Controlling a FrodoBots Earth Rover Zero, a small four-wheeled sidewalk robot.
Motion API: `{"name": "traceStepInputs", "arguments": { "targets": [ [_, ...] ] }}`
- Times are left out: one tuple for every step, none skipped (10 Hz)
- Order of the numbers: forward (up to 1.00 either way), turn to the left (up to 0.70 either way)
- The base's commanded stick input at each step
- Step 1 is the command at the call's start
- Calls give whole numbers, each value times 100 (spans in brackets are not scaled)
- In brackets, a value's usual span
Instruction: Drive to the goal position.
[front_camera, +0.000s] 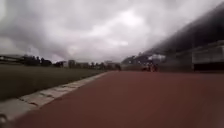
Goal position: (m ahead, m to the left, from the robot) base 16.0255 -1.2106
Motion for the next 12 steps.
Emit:
{"name": "traceStepInputs", "arguments": {
  "targets": [
    [70,-18],
    [70,-29],
    [70,-33],
    [70,1],
    [70,2],
    [70,6],
    [70,10],
    [70,8],
    [70,11],
    [70,9],
    [70,5],
    [70,2]
  ]
}}
